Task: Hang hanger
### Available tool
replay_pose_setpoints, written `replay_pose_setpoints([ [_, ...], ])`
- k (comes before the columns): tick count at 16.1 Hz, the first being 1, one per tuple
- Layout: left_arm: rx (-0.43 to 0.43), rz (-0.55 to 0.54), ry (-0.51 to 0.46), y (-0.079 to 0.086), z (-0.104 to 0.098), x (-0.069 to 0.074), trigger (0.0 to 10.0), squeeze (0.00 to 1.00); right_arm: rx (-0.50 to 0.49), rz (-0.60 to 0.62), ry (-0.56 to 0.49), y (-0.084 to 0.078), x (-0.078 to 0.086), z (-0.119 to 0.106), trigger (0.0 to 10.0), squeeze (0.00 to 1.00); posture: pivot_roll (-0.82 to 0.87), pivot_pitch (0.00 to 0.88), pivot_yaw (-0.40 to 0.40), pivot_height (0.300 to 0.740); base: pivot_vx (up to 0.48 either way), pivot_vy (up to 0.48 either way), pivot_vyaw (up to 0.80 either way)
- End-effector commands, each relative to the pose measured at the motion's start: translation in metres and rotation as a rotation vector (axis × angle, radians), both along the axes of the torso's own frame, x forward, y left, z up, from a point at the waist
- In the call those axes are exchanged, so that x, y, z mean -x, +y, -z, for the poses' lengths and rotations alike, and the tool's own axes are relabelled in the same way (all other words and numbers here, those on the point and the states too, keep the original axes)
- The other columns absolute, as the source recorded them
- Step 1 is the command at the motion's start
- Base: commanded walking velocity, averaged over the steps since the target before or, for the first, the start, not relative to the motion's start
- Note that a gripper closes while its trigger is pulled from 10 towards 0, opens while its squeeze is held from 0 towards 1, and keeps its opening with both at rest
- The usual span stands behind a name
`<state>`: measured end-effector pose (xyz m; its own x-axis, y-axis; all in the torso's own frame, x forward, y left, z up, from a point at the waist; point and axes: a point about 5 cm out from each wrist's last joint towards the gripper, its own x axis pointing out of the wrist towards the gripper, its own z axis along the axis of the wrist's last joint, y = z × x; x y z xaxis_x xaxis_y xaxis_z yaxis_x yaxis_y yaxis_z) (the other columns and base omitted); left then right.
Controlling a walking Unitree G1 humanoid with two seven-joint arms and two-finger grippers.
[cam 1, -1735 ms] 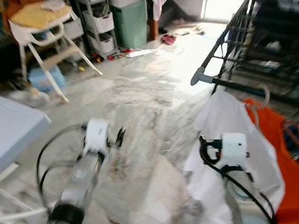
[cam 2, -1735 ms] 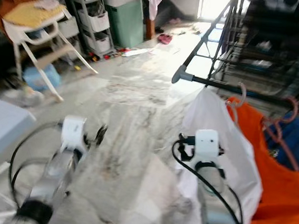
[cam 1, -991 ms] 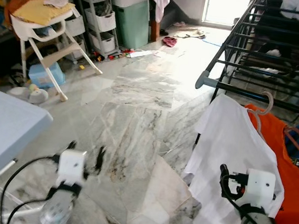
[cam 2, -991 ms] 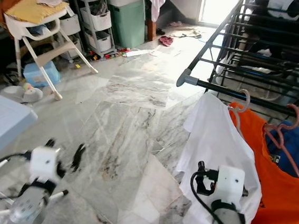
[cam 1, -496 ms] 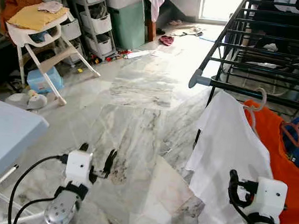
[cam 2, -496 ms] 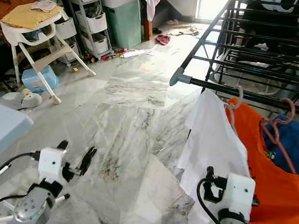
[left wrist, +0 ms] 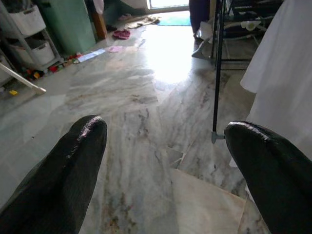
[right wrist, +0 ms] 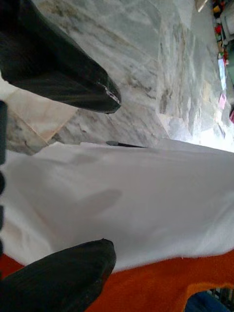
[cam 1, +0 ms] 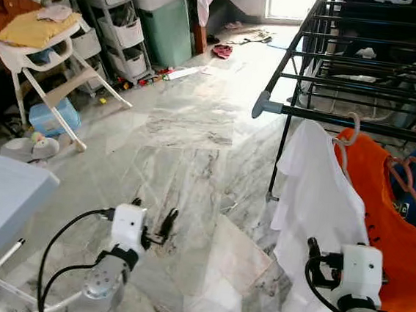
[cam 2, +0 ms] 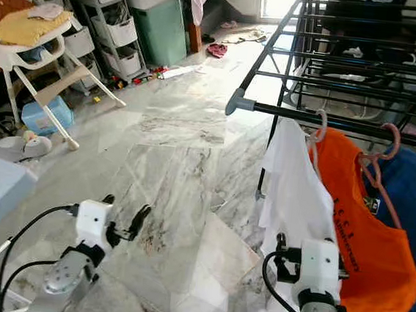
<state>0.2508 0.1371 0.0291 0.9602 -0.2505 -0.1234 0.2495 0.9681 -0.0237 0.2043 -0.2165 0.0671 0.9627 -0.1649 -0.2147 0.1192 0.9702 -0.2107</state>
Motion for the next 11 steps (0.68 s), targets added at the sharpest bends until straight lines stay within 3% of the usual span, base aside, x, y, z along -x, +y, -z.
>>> replay_pose_setpoints([
  [1, -0.010, -0.040, -0.001, 0.007, 0.001, -0.003, 10.0, 0.00, -0.022, 0.025, -0.051, -0.001, -0.009, -0.007, 10.0, 0.00, -0.30, 0.029, 0.183, 0.740, 0.000, 0.000, 0.00],
  [3, 0.000, -0.058, -0.039, 0.007, -0.009, -0.015, 10.0, 0.00, -0.033, 0.027, -0.086, 0.006, -0.024, -0.007, 10.0, 0.00, -0.29, 0.015, 0.200, 0.740, 0.000, 0.000, 0.00],
  [5, 0.003, -0.020, -0.046, 0.002, -0.016, -0.025, 10.0, 0.00, -0.036, 0.039, -0.116, 0.013, -0.029, -0.008, 10.0, 0.00, -0.30, 0.009, 0.221, 0.740, 0.000, 0.000, 0.00],
  [8, -0.036, 0.022, -0.081, -0.004, -0.024, -0.038, 10.0, 0.00, -0.065, 0.101, -0.108, 0.012, -0.019, 0.001, 10.0, 0.00, -0.32, 0.007, 0.259, 0.740, 0.000, 0.000, 0.00],
  [10, -0.033, -0.019, -0.078, 0.000, -0.023, -0.038, 10.0, 0.00, -0.056, 0.073, -0.097, 0.012, -0.017, 0.003, 10.0, 0.00, -0.31, 0.010, 0.223, 0.740, 0.000, 0.000, 0.00],
  [11, -0.023, -0.067, -0.069, 0.003, -0.019, -0.033, 10.0, 0.00, -0.039, 0.006, -0.094, 0.014, -0.023, 0.000, 10.0, 0.00, -0.30, 0.008, 0.193, 0.740, 0.000, 0.000, 0.00],
])
